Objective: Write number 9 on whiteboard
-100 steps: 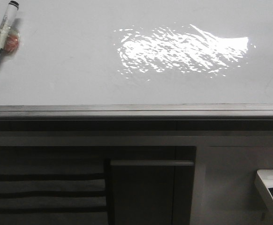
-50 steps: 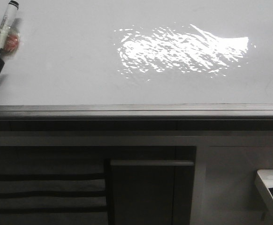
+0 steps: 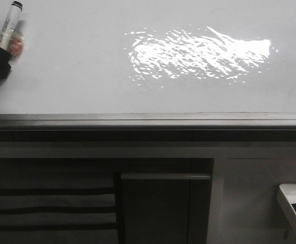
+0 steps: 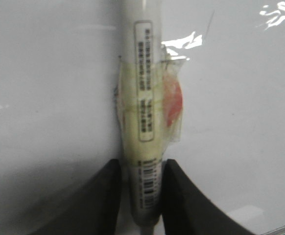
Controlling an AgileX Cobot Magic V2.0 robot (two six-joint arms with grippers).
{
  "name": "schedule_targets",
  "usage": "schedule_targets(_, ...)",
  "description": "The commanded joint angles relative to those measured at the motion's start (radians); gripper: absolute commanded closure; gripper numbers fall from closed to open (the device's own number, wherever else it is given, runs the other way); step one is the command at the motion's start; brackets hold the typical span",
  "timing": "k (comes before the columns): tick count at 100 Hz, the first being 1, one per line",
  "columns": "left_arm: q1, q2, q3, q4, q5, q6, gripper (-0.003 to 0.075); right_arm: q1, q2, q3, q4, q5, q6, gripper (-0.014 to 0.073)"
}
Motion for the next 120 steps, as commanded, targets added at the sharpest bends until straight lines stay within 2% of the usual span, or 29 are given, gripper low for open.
schedule_targets(1, -0.006, -0.007, -0.030, -0.001, -0.066, -0.004, 0.0647, -0.006, 0.014, -0.025, -0.003, -0.077, -0.009, -0.0075)
schedule_targets(17, -0.006, -0.047, -0.031, -0.001, -0.023, -0.004, 0.0740, -0.006, 0.014, -0.037, 0.011, -0.086, -0.009, -0.0075)
schedule_targets(34, -0.018, -0.128, -0.049, -0.003, 0.093, -0.004, 0.0741, -0.006, 0.063, -0.128, 0.100, 0.033, -0.009, -0.0075)
schedule_targets(44, -0.063, -0.160, -0.109, 0.009, 0.235, 0.025, 0.0741, -0.006, 0.138, -0.197, 0.135, 0.138, -0.009, -0.0075)
schedule_targets(55, -0.135, -0.164, -0.219, 0.005, 0.475, 0.104, 0.0741, 0.013, 0.245, -0.283, 0.145, 0.249, -0.036, -0.0075)
schedule_targets(66, -0.192, -0.164, -0.298, -0.076, 0.627, 0.220, 0.0741, 0.047, 0.348, -0.368, 0.244, 0.365, -0.174, -0.0075)
schedule_targets(79, -0.222, -0.164, -0.352, -0.293, 0.738, 0.481, 0.0741, 0.100, 0.477, -0.453, 0.428, 0.460, -0.378, -0.0075)
schedule_targets(85, -0.231, -0.164, -0.370, -0.396, 0.831, 0.637, 0.0741, 0.122, 0.526, -0.488, 0.516, 0.505, -0.491, -0.0075)
schedule_targets(94, -0.244, -0.162, -0.381, -0.515, 0.920, 0.788, 0.0741, 0.162, 0.599, -0.543, 0.626, 0.565, -0.649, -0.0075)
schedule_targets(105, -0.278, -0.158, -0.381, -0.574, 0.943, 0.864, 0.0741, 0.247, 0.680, -0.598, 0.717, 0.591, -0.842, -0.0075)
schedule_targets(120, -0.339, -0.156, -0.381, -0.569, 0.943, 0.868, 0.0741, 0.416, 0.762, -0.659, 0.725, 0.541, -0.953, -0.0075)
